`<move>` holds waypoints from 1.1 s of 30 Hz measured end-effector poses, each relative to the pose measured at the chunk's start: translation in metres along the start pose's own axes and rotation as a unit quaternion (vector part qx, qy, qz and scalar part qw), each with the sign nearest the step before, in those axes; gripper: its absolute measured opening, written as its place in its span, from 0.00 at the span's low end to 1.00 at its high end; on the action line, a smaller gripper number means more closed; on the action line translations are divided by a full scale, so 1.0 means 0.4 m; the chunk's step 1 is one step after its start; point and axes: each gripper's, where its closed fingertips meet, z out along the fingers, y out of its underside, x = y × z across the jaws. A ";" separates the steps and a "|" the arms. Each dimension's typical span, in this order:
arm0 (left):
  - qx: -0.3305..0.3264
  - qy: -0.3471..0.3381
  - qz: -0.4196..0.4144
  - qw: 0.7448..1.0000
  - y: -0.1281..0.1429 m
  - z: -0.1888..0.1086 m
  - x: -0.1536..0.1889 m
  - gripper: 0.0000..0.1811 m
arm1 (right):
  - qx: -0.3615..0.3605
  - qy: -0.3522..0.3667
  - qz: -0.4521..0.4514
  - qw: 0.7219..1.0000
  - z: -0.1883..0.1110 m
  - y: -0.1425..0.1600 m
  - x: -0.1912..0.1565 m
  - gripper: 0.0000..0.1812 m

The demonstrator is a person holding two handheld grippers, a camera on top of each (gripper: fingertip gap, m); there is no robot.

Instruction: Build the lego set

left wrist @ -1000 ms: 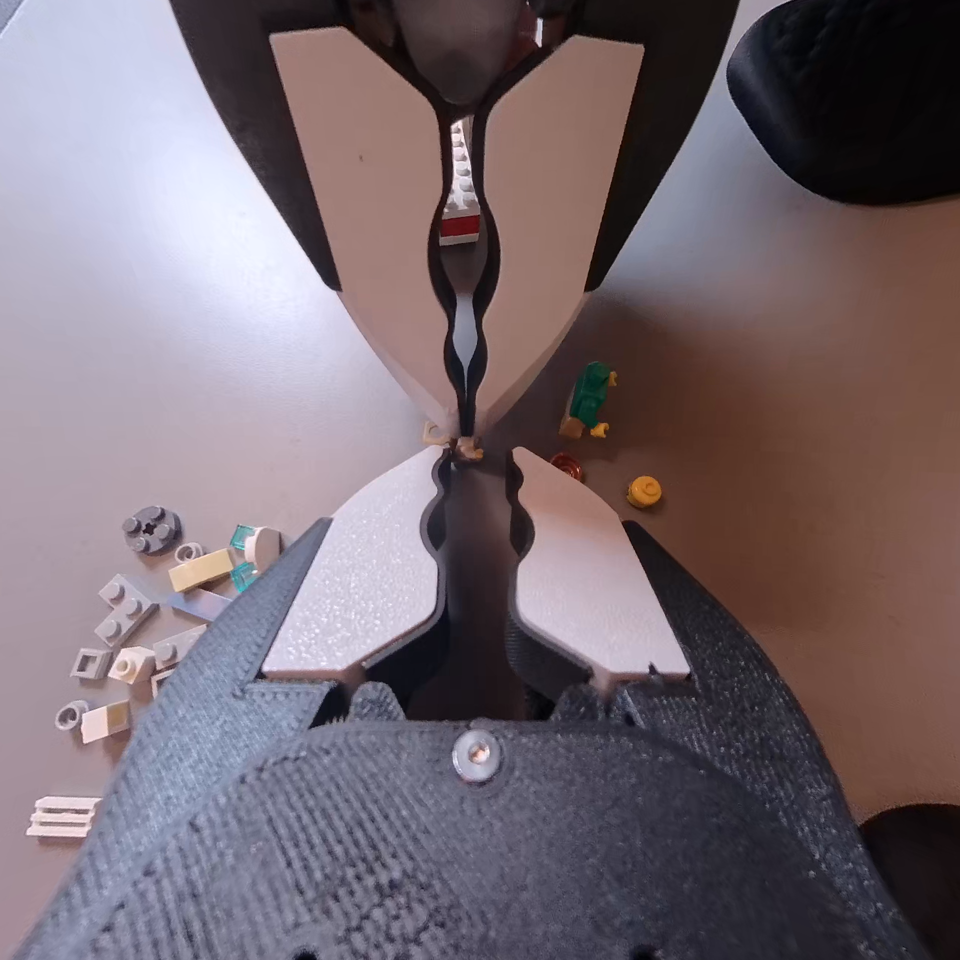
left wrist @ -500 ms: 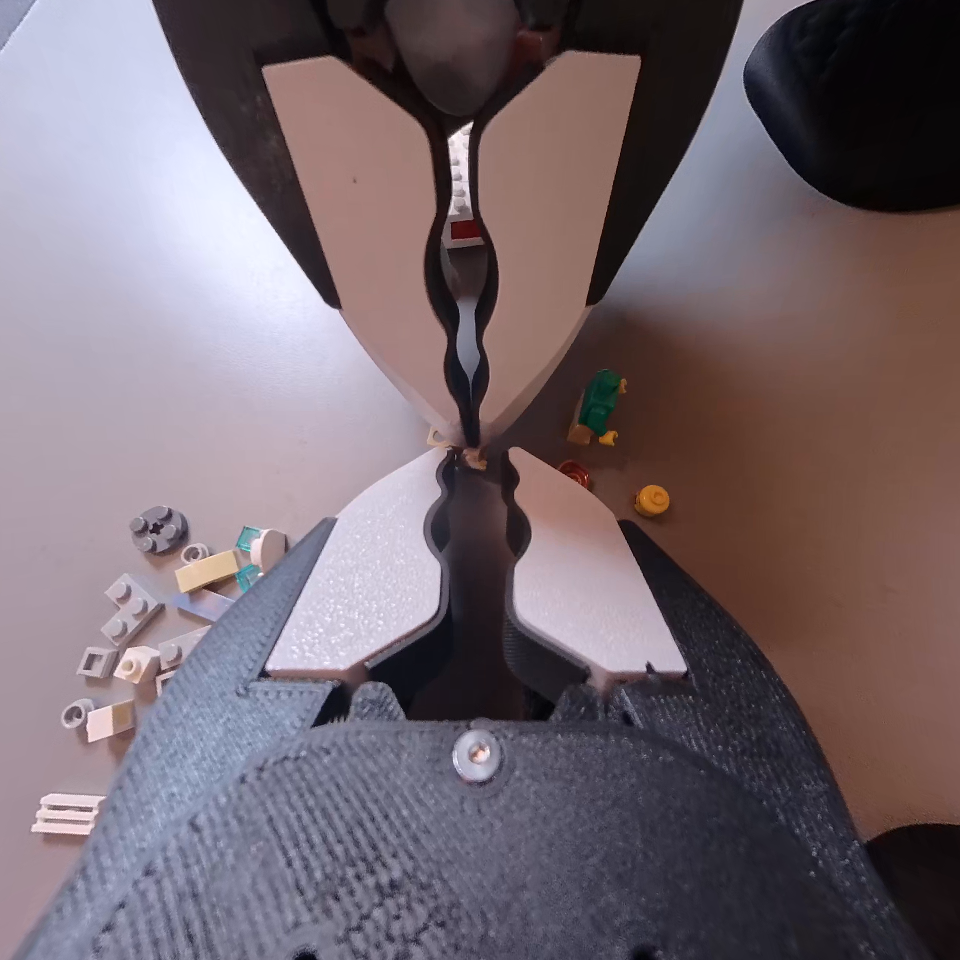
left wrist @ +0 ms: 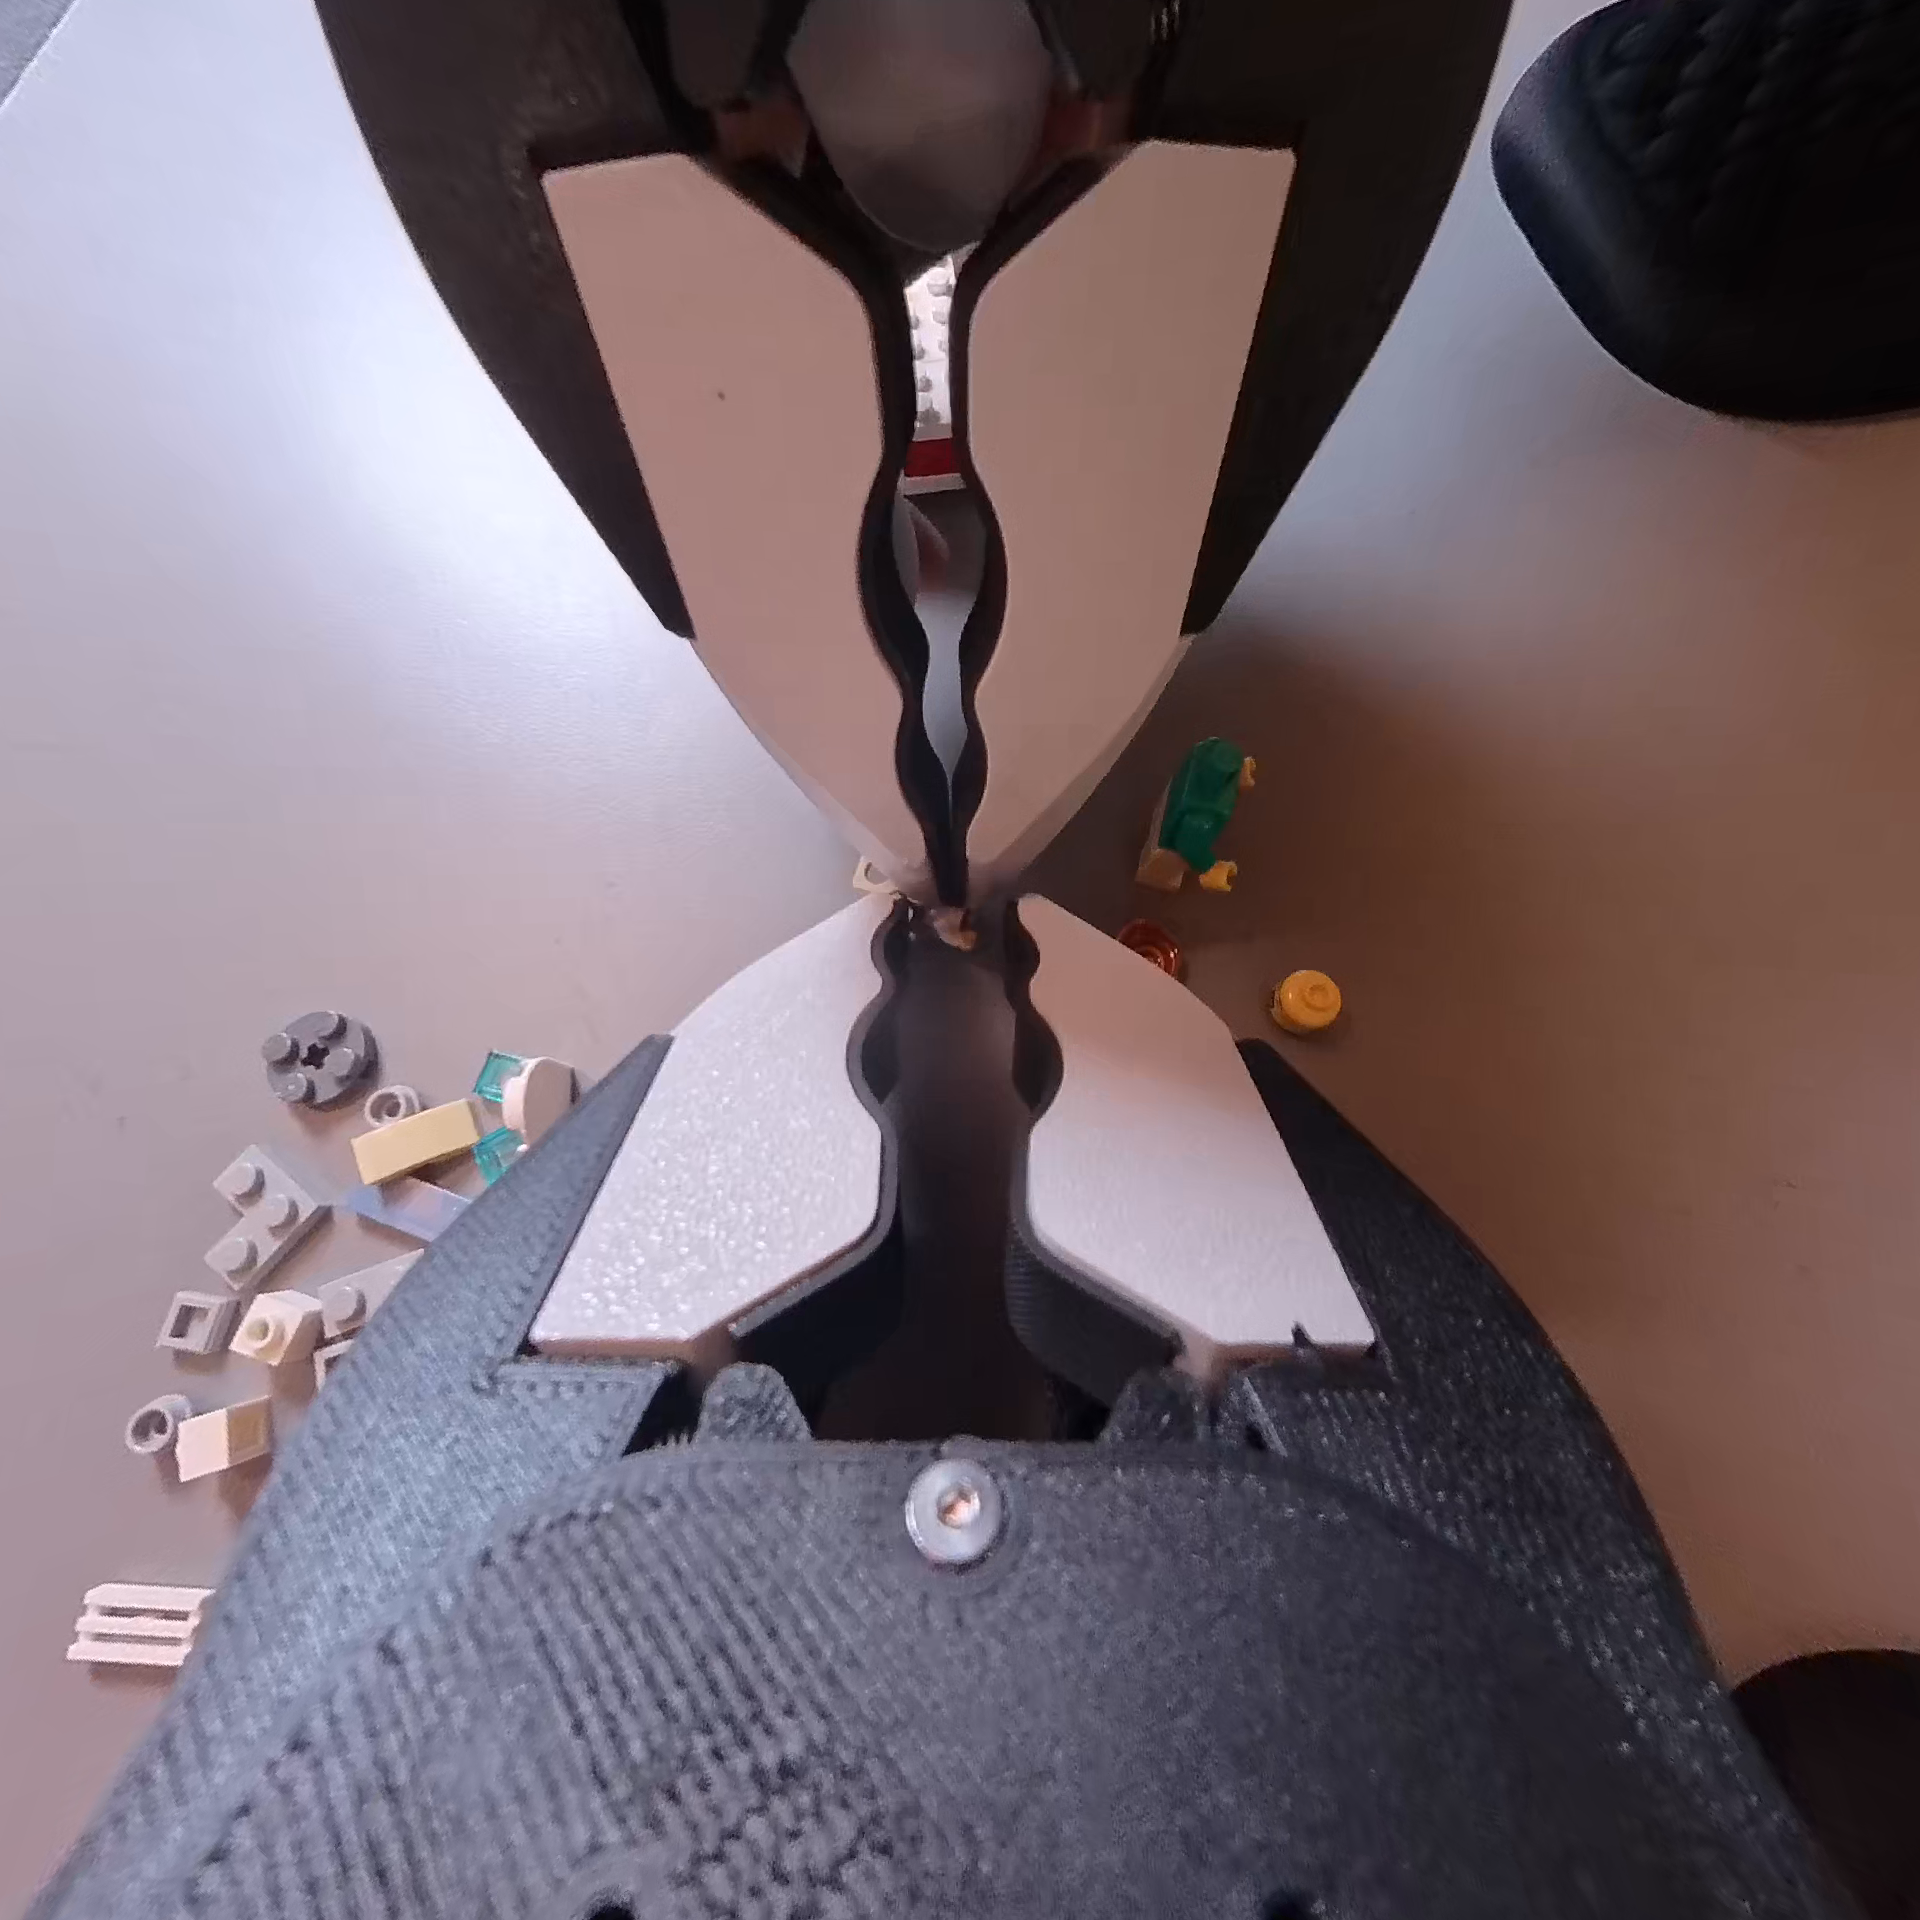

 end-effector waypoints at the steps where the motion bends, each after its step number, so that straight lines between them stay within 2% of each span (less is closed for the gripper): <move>1: 0.000 -0.001 0.000 1.000 0.000 0.000 0.000 0.10 | 0.003 0.003 -0.001 1.000 -0.001 -0.001 0.001 0.00; 9: 0.005 -0.001 -0.001 1.000 -0.003 0.000 -0.001 0.07 | 0.066 0.008 0.018 0.998 -0.014 -0.007 -0.003 0.00; 10: 0.005 -0.001 0.000 1.000 -0.003 0.000 -0.001 0.07 | 0.075 0.010 0.022 0.997 -0.020 -0.007 -0.003 0.02; 11: 0.009 0.002 0.001 1.000 -0.005 -0.002 0.001 0.07 | 0.088 0.010 0.028 0.996 -0.030 -0.009 -0.005 0.08; 13: 0.029 0.016 -0.010 0.999 -0.015 -0.012 0.006 0.07 | 0.126 0.015 0.039 0.991 -0.065 -0.021 -0.011 0.09; 15: 0.072 0.061 -0.045 0.994 -0.042 -0.035 0.023 0.07 | 0.168 0.037 0.043 0.984 -0.106 -0.033 -0.018 0.10; 18: 0.170 0.148 -0.106 0.969 -0.106 -0.099 0.042 0.07 | 0.228 0.073 0.036 0.970 -0.156 -0.046 -0.045 0.10; 22: 0.260 0.270 -0.184 0.909 -0.170 -0.179 0.068 0.07 | 0.265 0.148 -0.020 0.952 -0.189 -0.069 -0.096 0.12; 28: 0.277 0.365 -0.241 0.856 -0.206 -0.205 0.111 0.07 | 0.279 0.261 -0.117 0.917 -0.223 -0.130 -0.131 0.16; 31: 0.275 0.386 -0.255 0.843 -0.213 -0.204 0.127 0.07 | 0.279 0.269 -0.134 0.912 -0.230 -0.145 -0.140 0.16; 33: 0.269 0.389 -0.254 0.844 -0.213 -0.200 0.137 0.07 | 0.280 0.262 -0.135 0.913 -0.226 -0.148 -0.147 0.15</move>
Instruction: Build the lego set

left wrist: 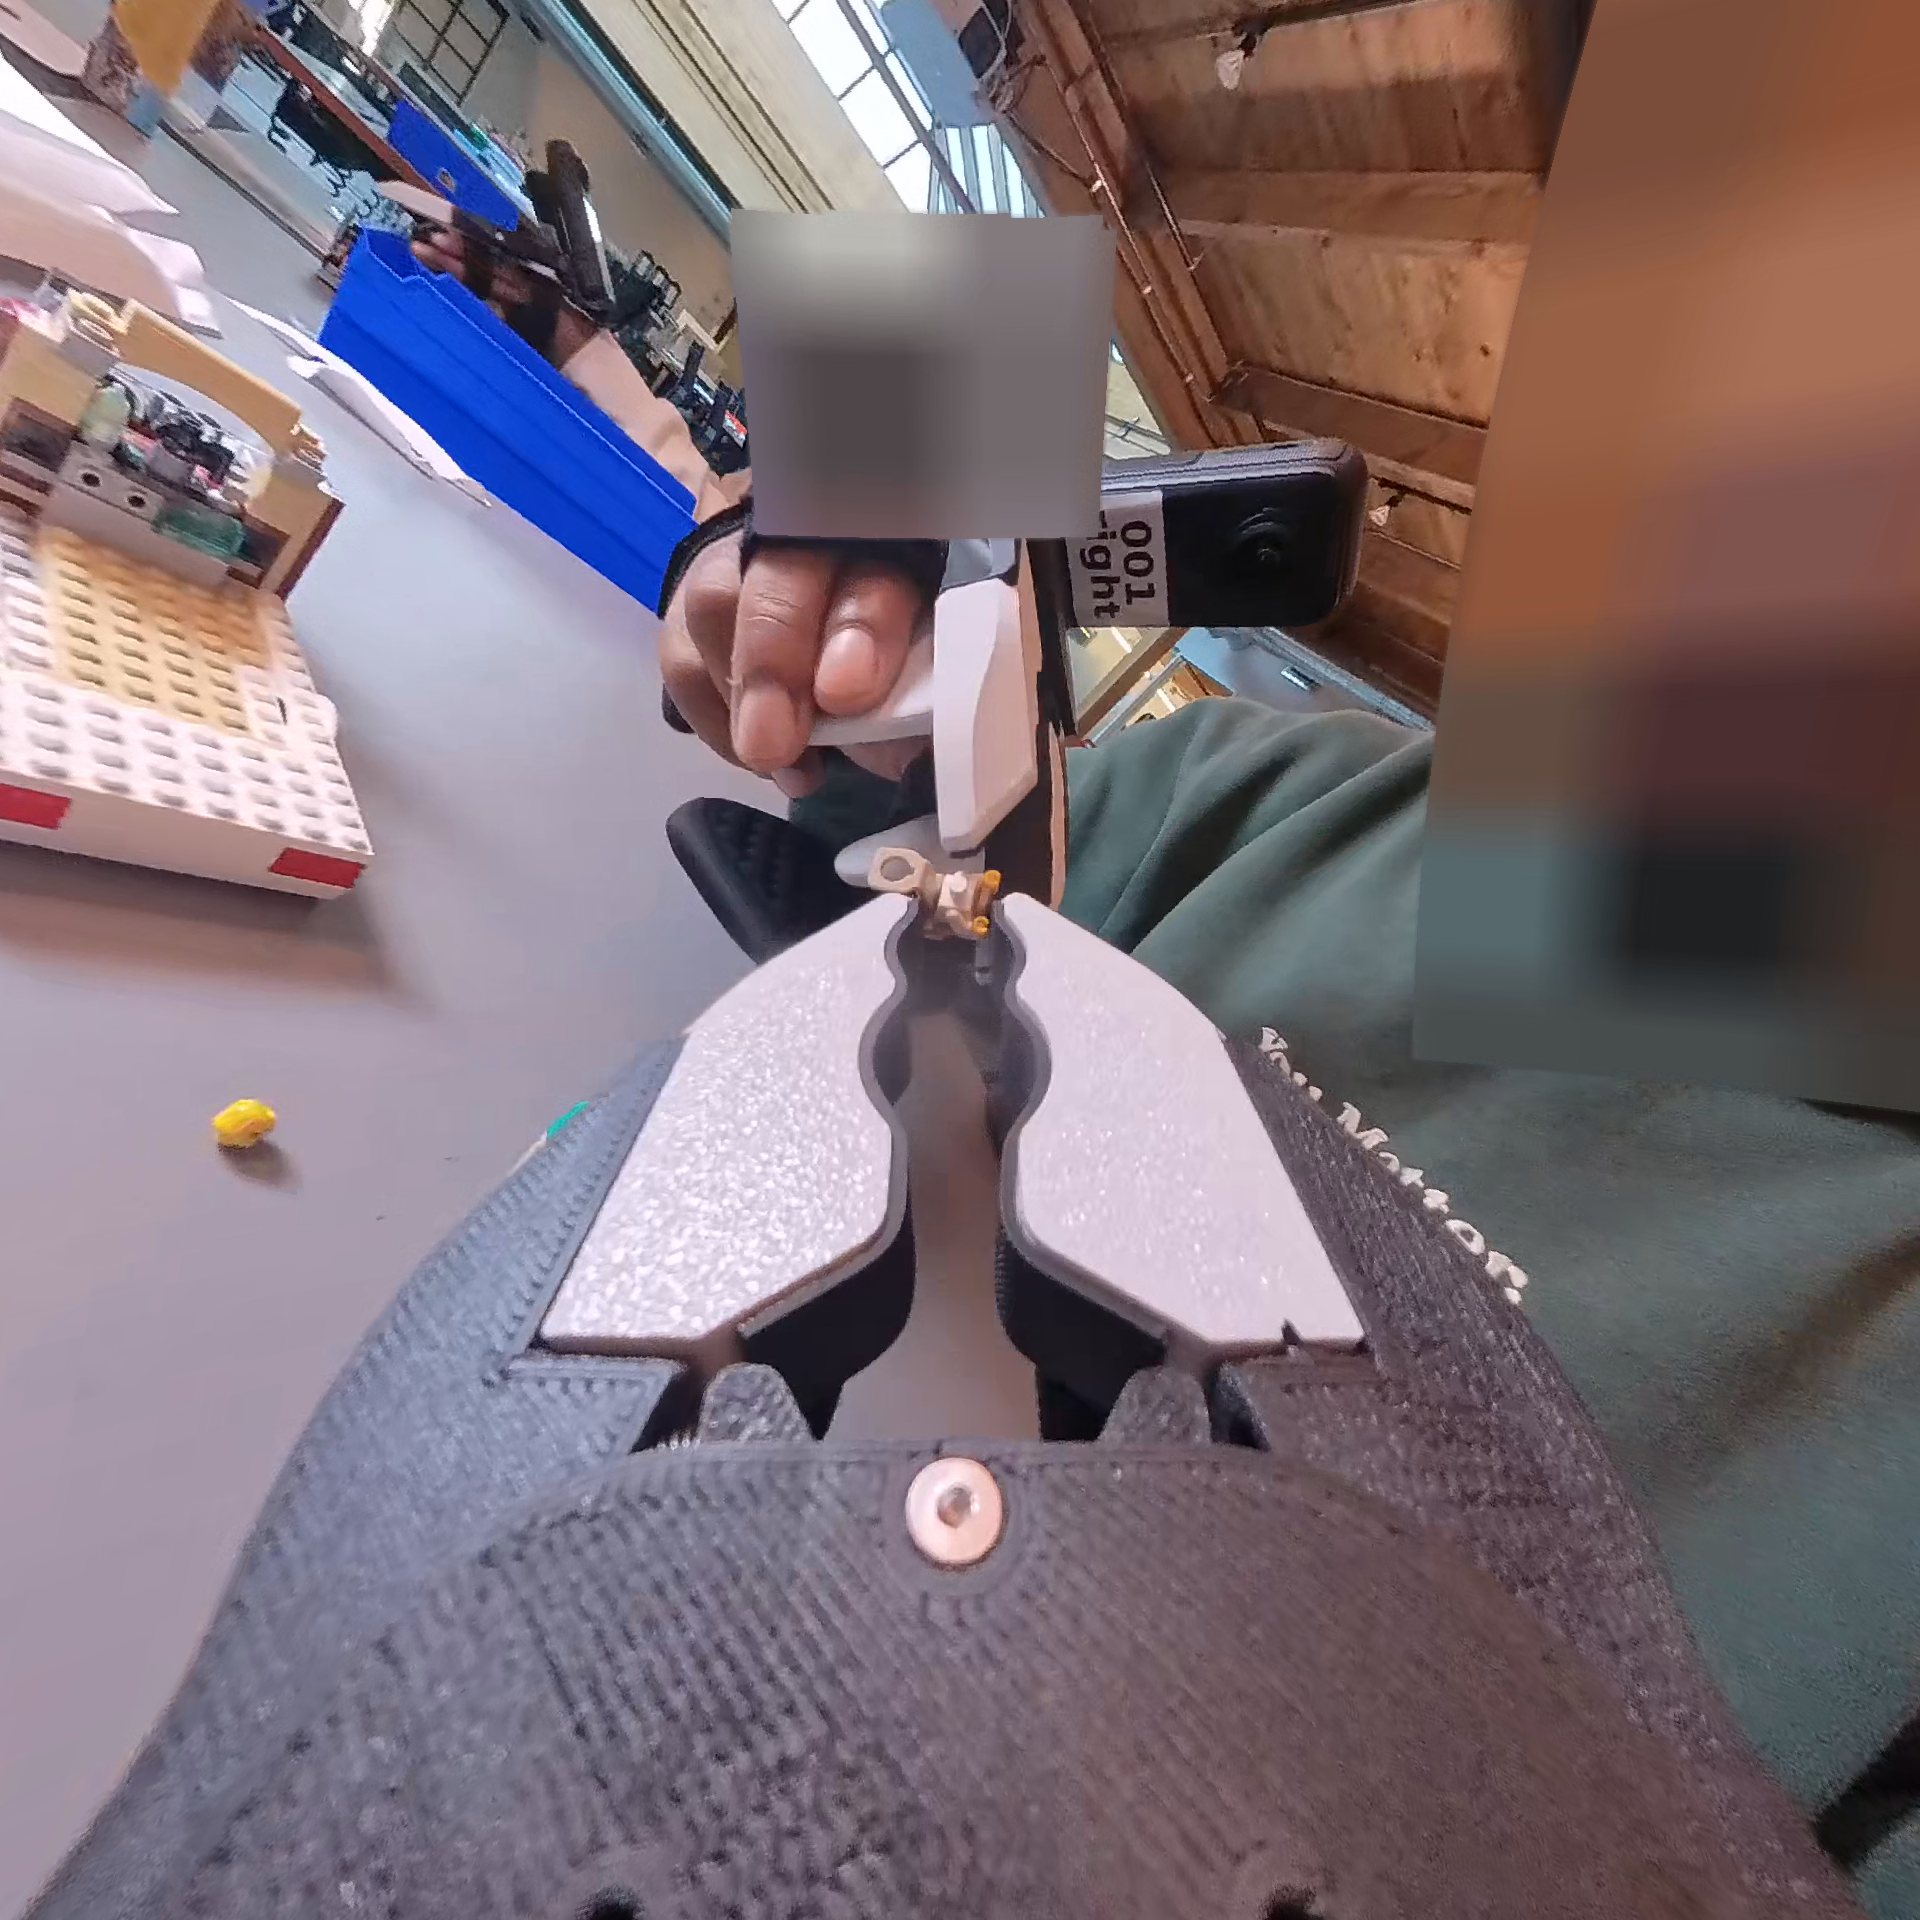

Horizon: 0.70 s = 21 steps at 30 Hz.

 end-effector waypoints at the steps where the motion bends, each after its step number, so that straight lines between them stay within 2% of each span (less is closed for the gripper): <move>1: -0.003 0.000 0.001 1.000 0.003 0.003 0.002 0.07 | -0.003 0.000 -0.002 1.000 0.001 0.002 -0.002 0.14; 6: -0.015 -0.001 0.004 1.000 0.016 0.014 0.006 0.07 | -0.007 -0.001 0.000 1.000 0.002 0.004 -0.007 0.08; 13: -0.012 -0.019 0.004 1.000 0.017 0.010 -0.003 0.07 | -0.023 0.010 -0.025 0.999 0.007 0.011 -0.006 0.08; 21: -0.050 -0.032 0.010 0.998 0.043 0.019 -0.009 0.07 | -0.034 -0.012 -0.051 0.998 0.013 0.015 -0.032 0.08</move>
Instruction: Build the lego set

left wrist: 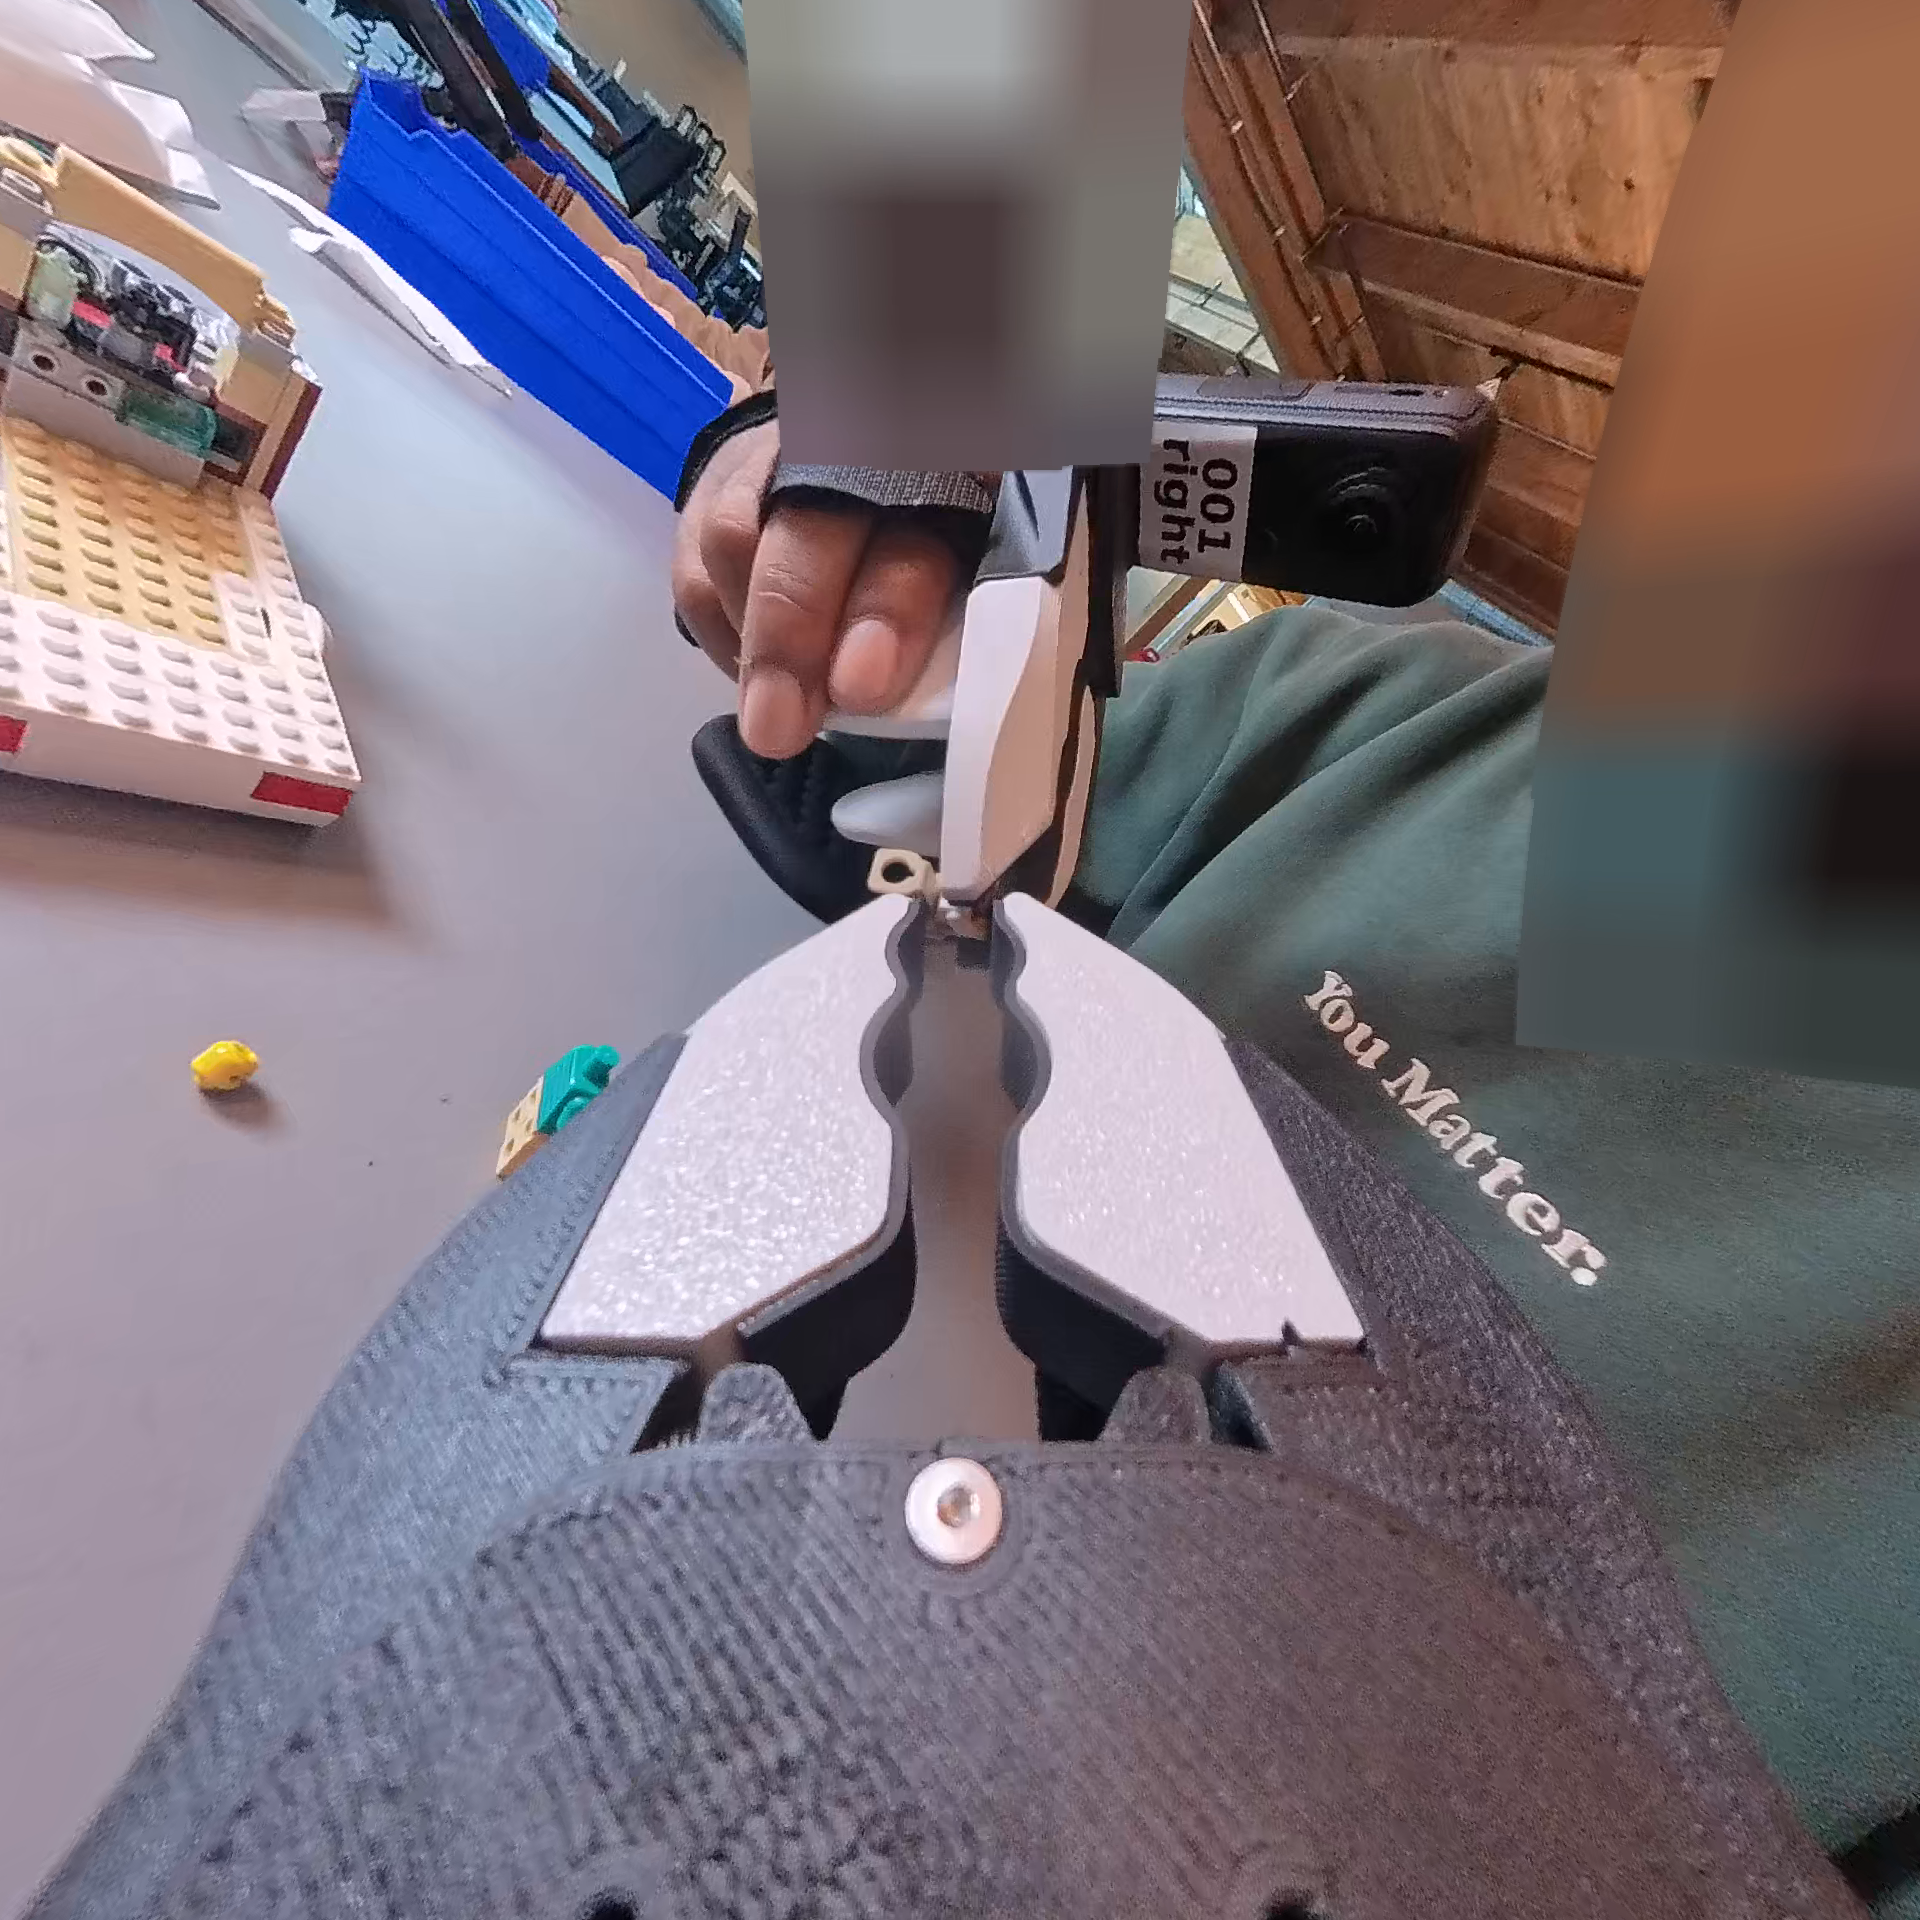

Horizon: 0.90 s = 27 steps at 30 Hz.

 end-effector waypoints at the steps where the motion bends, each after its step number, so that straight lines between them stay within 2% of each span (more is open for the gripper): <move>1: -0.001 -0.004 0.000 1.000 0.001 0.000 -0.003 0.06 | -0.003 -0.003 0.003 1.000 0.001 0.004 -0.001 0.08; 15: 0.042 -0.031 0.030 0.998 -0.021 -0.014 -0.014 0.06 | -0.003 0.006 0.084 0.996 0.006 0.015 0.024 0.08; 25: 0.052 -0.045 0.032 0.997 -0.025 -0.019 -0.020 0.06 | 0.019 0.013 0.096 0.995 0.010 0.015 0.029 0.08; 27: 0.047 -0.060 0.043 0.996 -0.027 -0.020 -0.027 0.06 | 0.027 0.022 0.088 0.996 0.007 0.014 0.034 0.11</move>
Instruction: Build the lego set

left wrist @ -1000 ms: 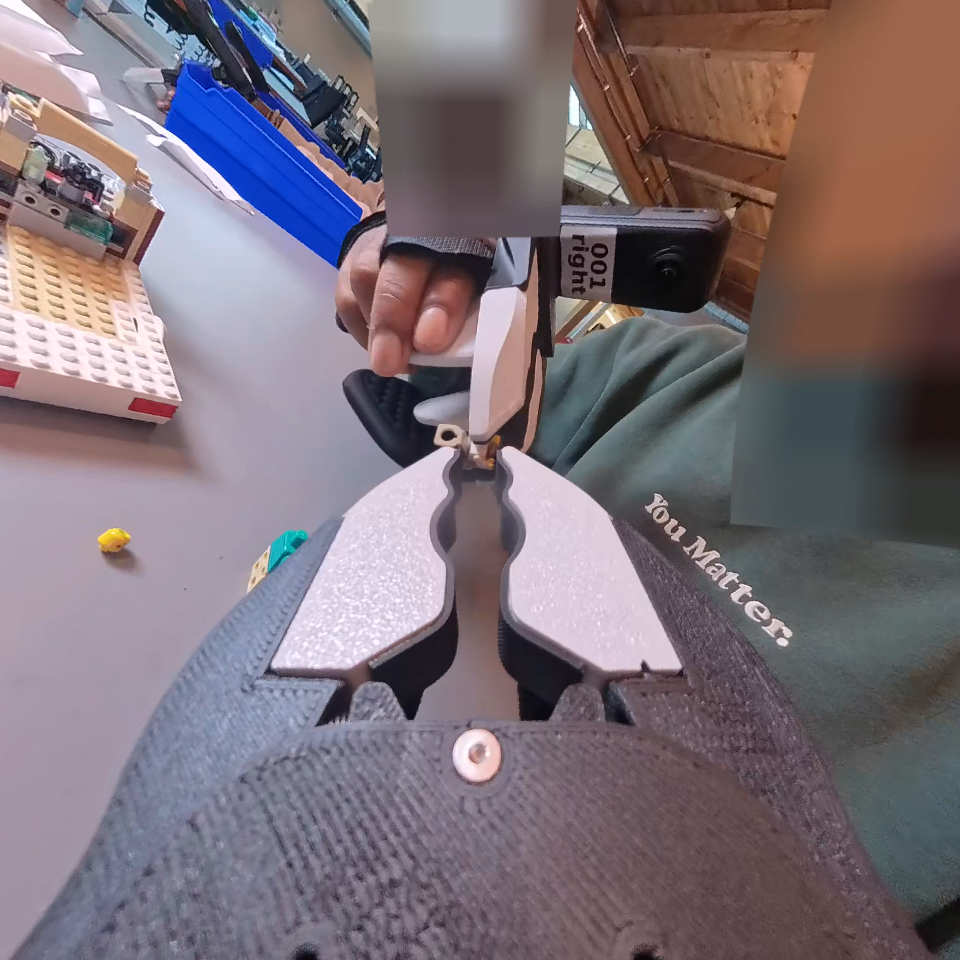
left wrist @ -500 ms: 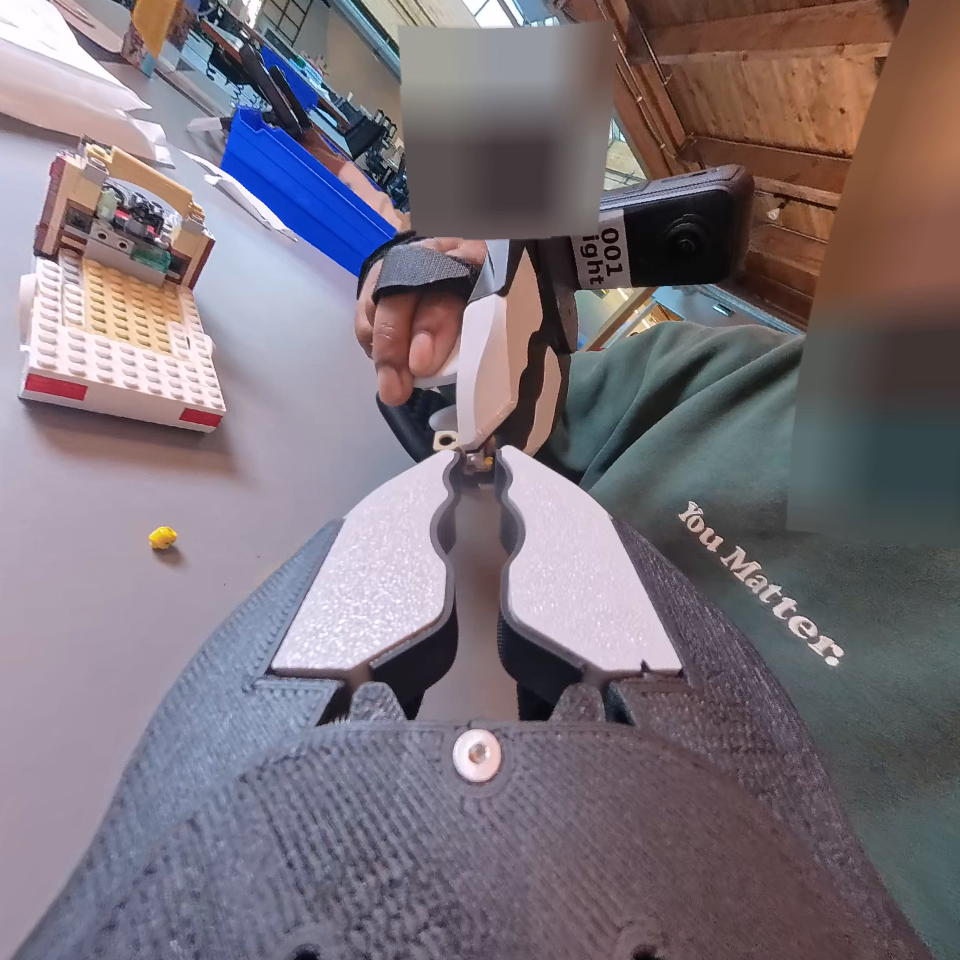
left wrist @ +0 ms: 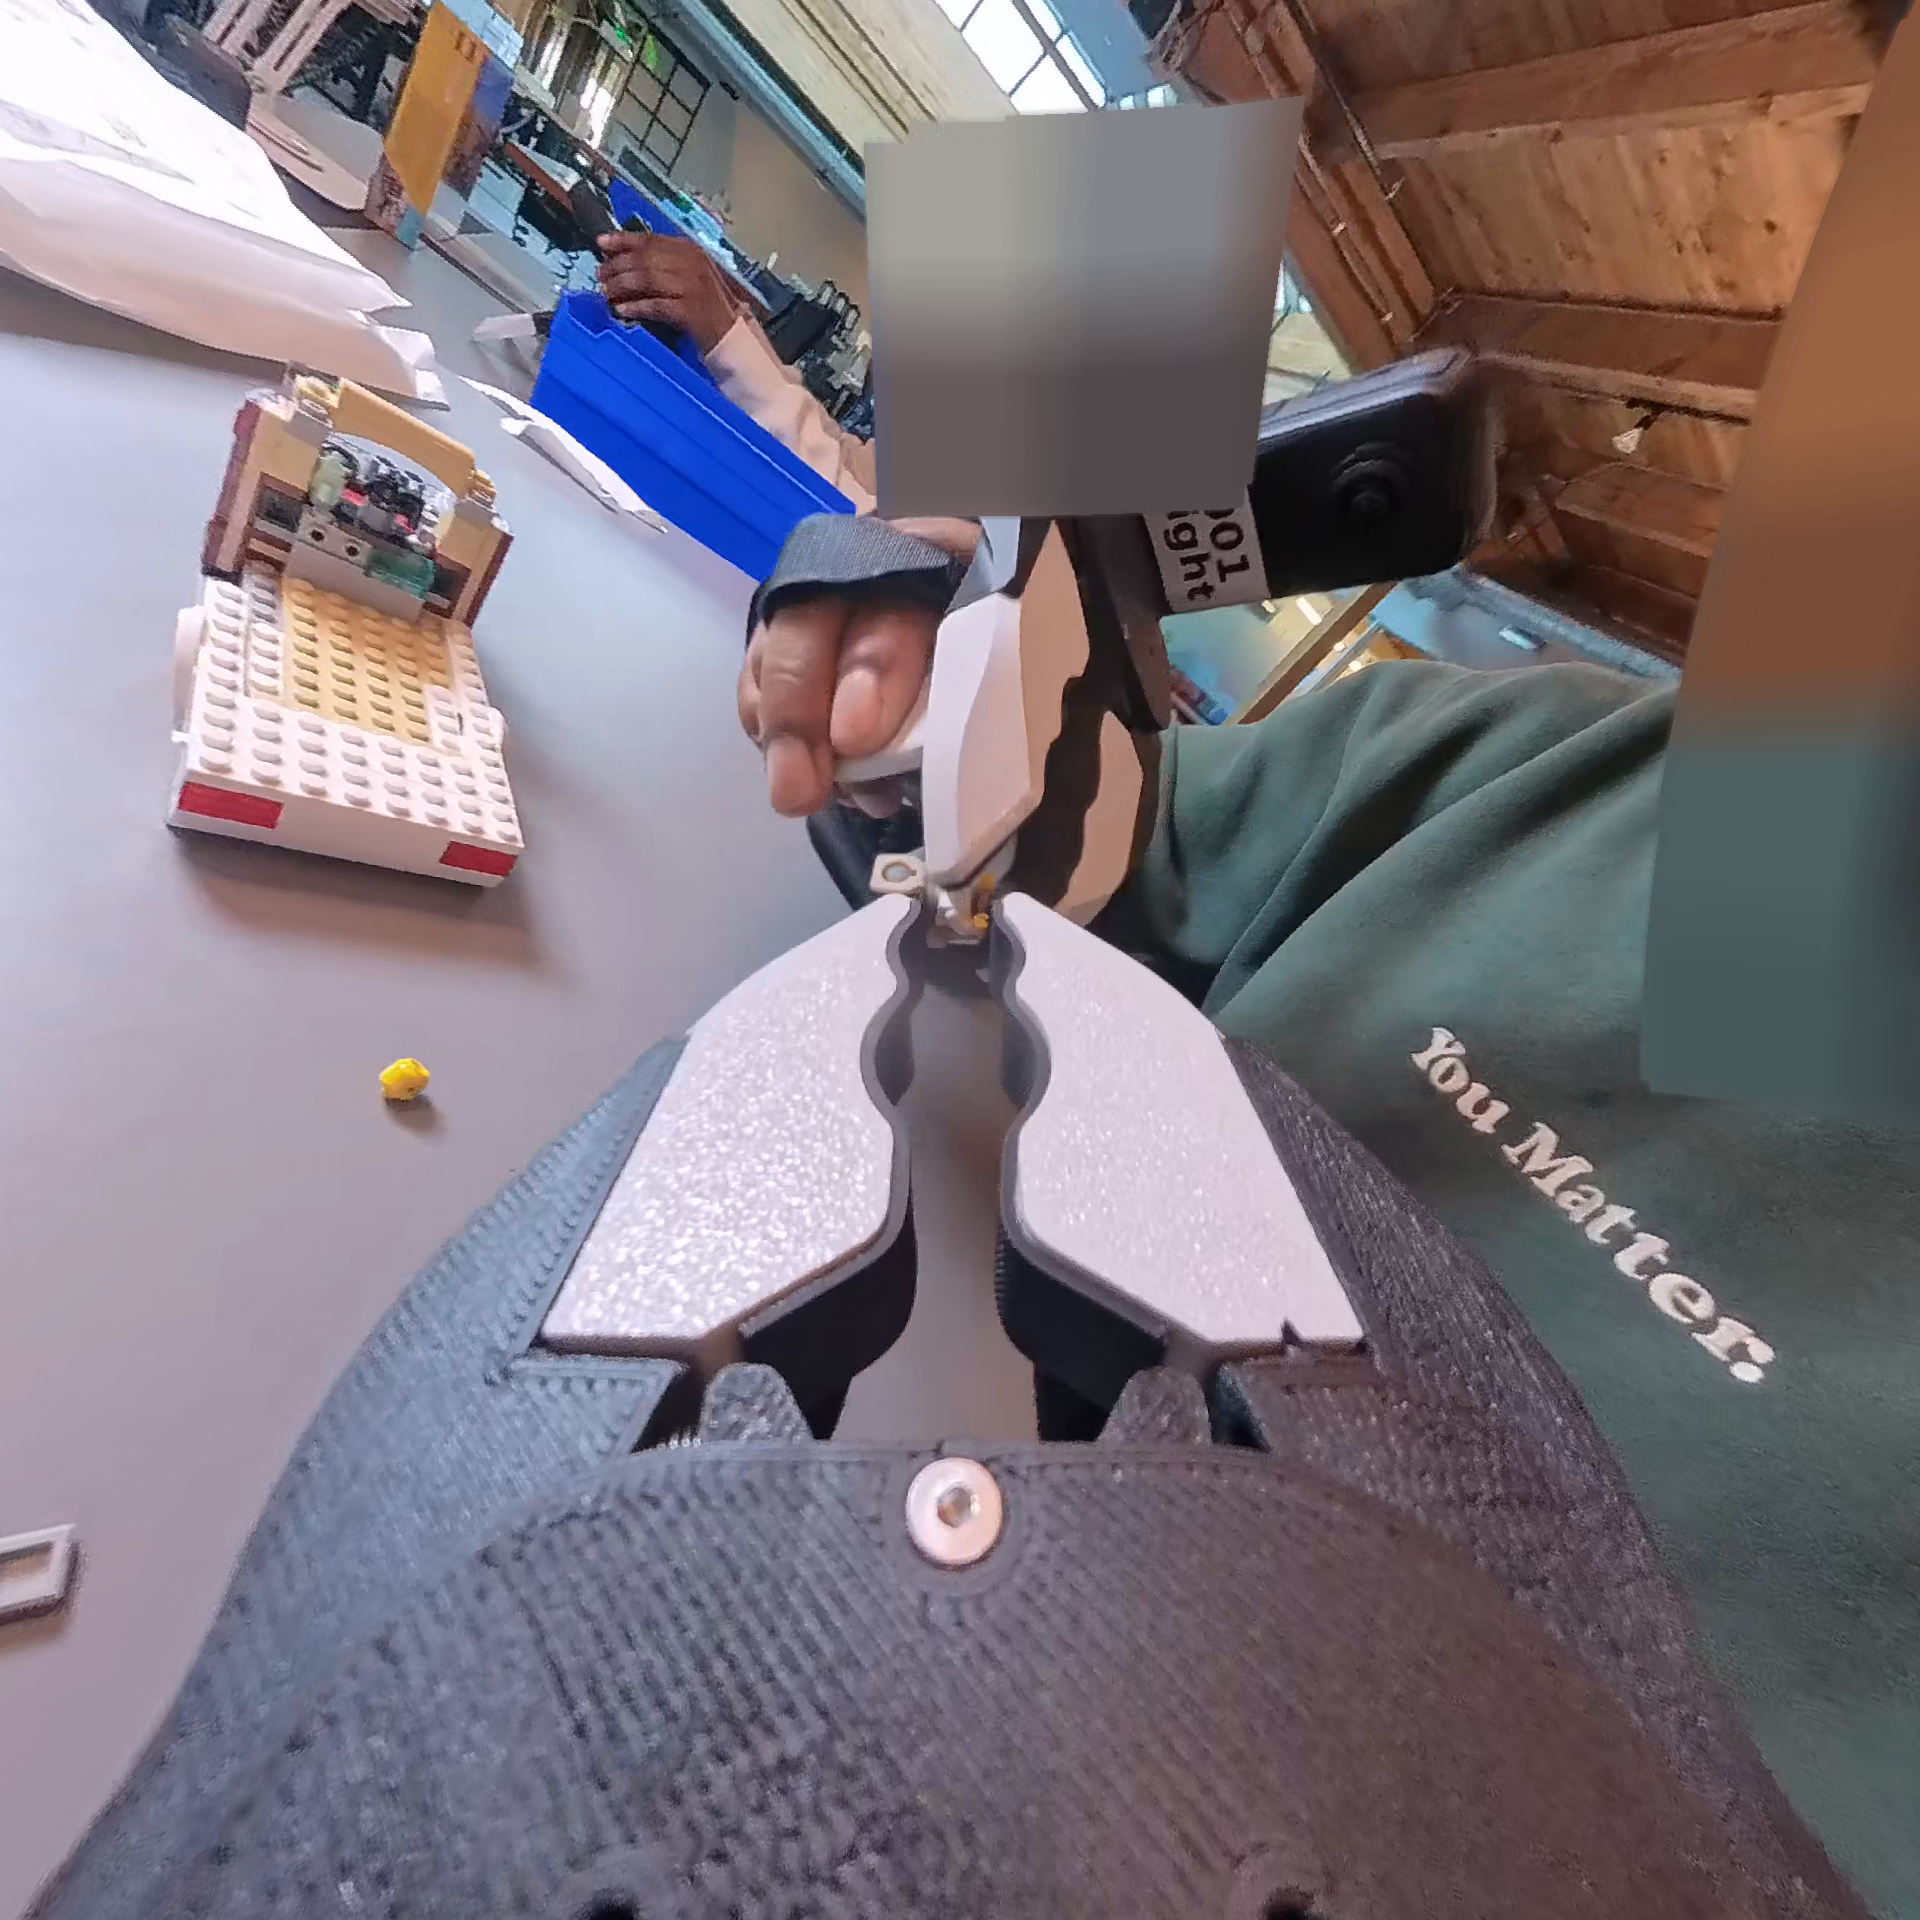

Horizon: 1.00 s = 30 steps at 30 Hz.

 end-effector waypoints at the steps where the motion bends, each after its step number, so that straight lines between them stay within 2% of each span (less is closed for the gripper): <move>1: -0.006 -0.012 0.010 1.000 0.001 -0.002 -0.005 0.06 | 0.005 -0.007 0.006 1.000 -0.005 -0.005 -0.002 0.19; 3: -0.026 -0.050 0.041 0.998 0.008 -0.008 -0.022 0.06 | 0.009 -0.041 0.050 0.998 -0.021 -0.011 -0.009 0.27; 7: -0.092 -0.133 0.130 0.978 0.044 -0.007 -0.058 0.06 | -0.019 -0.066 0.112 0.991 -0.041 0.035 -0.007 0.24; 12: -0.160 -0.195 0.226 0.941 0.090 0.005 -0.092 0.06 | -0.086 -0.066 0.140 0.984 -0.017 0.121 -0.034 0.23; 17: -0.181 -0.212 0.276 0.920 0.108 0.015 -0.099 0.06 | -0.108 -0.074 0.153 0.980 0.001 0.151 -0.049 0.22; 22: -0.201 -0.223 0.298 0.906 0.129 0.019 -0.111 0.06 | -0.120 -0.069 0.147 0.979 0.011 0.167 -0.053 0.15; 30: -0.215 -0.226 0.309 0.898 0.146 0.022 -0.114 0.06 | -0.116 -0.083 0.149 0.978 0.011 0.164 -0.065 0.15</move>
